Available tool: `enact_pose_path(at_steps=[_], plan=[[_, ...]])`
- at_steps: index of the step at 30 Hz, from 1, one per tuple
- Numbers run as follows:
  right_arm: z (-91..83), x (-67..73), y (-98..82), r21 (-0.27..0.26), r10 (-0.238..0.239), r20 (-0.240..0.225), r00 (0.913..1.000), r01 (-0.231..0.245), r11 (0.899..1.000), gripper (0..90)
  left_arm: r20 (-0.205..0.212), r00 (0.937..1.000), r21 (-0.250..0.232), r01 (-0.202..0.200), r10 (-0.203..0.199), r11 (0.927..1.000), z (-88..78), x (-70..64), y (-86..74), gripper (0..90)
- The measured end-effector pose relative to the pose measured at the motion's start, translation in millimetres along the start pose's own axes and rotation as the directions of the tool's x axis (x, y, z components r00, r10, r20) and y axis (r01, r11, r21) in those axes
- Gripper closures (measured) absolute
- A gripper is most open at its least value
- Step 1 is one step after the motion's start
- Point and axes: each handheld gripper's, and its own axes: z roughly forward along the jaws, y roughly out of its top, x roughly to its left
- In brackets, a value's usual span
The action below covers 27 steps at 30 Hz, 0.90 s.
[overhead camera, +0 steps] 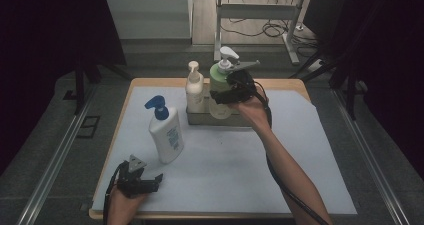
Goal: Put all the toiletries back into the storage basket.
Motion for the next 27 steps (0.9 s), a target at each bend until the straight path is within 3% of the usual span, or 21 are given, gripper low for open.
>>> enact_pose_path(at_steps=[19,27], plan=[[22.6,-12.1,6.0,-0.002,0.023,0.075,0.9969,-0.023,1.0,12.7,0.0,1.0,-0.002,0.002,-0.002,1.0,0.1,-0.2,-0.1,10.7],[36.3,-13.0,1.9,0.014,0.01,0.099,0.995,-0.011,1.0,12.7,0.0,1.0,0.001,0.003,-0.003,1.0,-0.1,-0.2,-0.1,10.7]])
